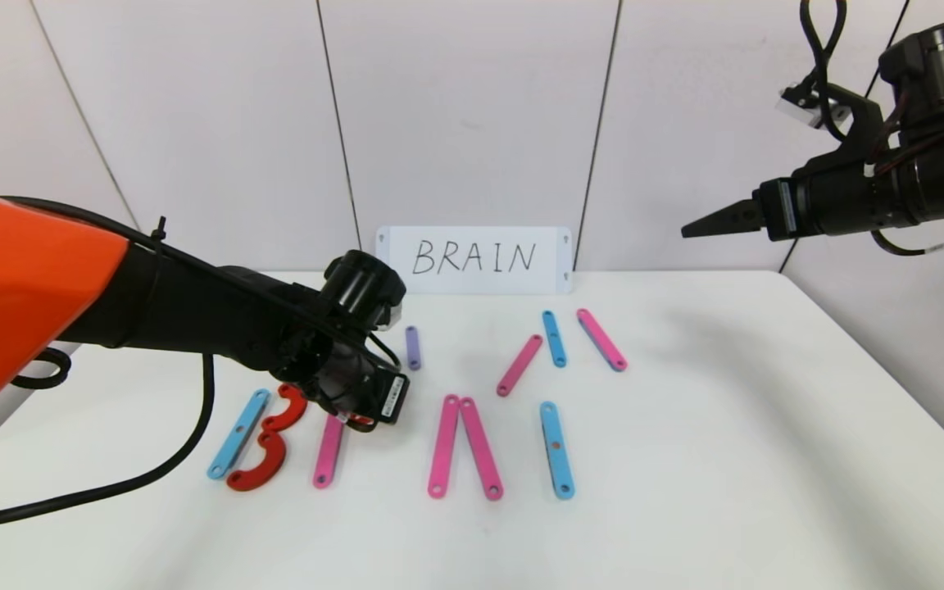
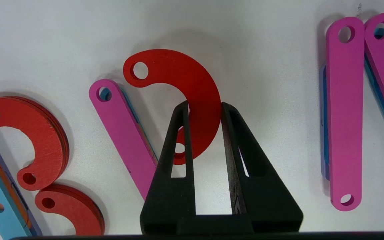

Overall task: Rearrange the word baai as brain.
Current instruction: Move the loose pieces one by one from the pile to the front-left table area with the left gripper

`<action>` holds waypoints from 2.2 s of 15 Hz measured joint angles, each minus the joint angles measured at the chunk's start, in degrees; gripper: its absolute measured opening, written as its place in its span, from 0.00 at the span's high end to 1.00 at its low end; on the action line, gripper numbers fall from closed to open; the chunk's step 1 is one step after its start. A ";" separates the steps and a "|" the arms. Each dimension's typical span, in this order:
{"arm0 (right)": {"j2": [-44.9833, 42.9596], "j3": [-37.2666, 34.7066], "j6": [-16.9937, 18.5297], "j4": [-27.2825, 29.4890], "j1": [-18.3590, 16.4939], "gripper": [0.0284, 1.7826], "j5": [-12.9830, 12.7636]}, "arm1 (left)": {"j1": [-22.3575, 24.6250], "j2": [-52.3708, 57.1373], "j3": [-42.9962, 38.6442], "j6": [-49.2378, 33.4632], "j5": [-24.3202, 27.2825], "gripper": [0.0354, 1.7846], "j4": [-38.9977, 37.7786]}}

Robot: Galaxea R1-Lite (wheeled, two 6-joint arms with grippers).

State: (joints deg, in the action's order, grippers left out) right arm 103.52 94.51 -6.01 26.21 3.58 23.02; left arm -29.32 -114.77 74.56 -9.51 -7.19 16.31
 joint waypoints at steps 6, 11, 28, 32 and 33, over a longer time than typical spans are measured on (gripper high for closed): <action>0.04 0.00 0.00 0.00 0.00 0.03 0.02 | 0.41 -1.29 0.16 0.98 -0.02 0.84 -0.16; 0.06 -0.02 0.00 0.00 0.00 0.03 0.00 | 0.72 -1.93 0.27 2.01 -0.07 0.79 -0.22; 0.02 -0.13 0.00 0.00 0.07 0.03 0.00 | 1.04 -4.08 6.89 -3.33 -1.18 0.02 -8.37; 0.09 -0.13 0.00 -0.06 0.07 0.03 0.02 | 0.99 -9.31 15.19 -9.56 -6.06 0.02 -4.28; 0.11 -0.13 0.00 -0.06 0.07 0.03 0.00 | 0.96 -10.58 17.07 -10.75 -6.25 0.02 -2.97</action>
State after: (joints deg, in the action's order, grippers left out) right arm 103.63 94.38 -6.01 26.15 3.66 23.02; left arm -28.36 -125.36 91.62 -20.26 -13.45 13.34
